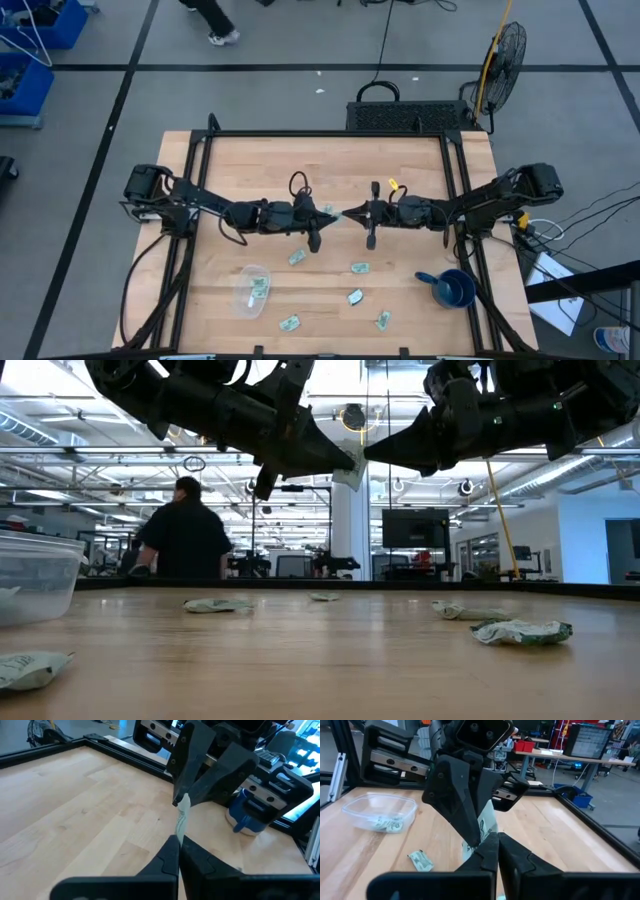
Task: Pick and place Stevia / Truvia into bins
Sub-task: Put the stevia packet into the transparent container
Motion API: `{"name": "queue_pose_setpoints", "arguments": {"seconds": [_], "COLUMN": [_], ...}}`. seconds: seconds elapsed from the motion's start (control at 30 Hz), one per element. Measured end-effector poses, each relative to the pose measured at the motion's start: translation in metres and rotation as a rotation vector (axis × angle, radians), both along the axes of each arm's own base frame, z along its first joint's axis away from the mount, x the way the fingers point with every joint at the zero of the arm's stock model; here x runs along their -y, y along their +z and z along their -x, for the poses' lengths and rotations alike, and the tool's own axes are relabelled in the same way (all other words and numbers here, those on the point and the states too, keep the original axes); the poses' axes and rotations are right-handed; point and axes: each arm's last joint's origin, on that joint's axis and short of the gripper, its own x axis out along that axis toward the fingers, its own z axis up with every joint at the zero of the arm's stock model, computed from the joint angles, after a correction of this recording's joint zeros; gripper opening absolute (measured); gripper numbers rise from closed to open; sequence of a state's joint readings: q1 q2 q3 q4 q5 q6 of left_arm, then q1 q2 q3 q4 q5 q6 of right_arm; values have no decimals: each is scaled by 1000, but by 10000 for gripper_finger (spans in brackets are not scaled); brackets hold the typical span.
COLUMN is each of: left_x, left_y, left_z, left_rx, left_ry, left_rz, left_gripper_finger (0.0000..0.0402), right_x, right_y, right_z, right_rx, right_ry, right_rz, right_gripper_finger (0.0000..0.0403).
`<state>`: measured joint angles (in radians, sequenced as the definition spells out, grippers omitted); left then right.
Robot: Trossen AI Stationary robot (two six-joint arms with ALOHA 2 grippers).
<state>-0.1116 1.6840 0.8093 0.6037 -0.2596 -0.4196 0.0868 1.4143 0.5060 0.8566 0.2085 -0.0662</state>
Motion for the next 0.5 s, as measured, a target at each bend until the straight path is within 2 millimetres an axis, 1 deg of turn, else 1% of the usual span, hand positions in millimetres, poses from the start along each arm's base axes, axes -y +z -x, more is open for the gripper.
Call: {"name": "queue_pose_setpoints", "arguments": {"seconds": [0.13, 0.27, 0.4, 0.5], "left_x": [0, 0, -2, -1], "left_y": [-1, -2, 8, 23], "left_z": [0, 4, 15, 29], "left_rx": [-10, -58, -124, -170], "left_ry": [0, 0, 5, -42], "left_rz": [-1, -6, 6, 60], "left_gripper_finger": [4, 3, 3, 2], "right_x": [0, 0, 0, 0], "right_y": [0, 0, 0, -1], "right_z": [0, 0, 0, 0], "right_rx": [-3, -4, -1, -6], "right_ry": [3, 6, 3, 1], "right_rz": [23, 24, -4, -16], "right_gripper_finger": [23, 58, 96, 118]}}
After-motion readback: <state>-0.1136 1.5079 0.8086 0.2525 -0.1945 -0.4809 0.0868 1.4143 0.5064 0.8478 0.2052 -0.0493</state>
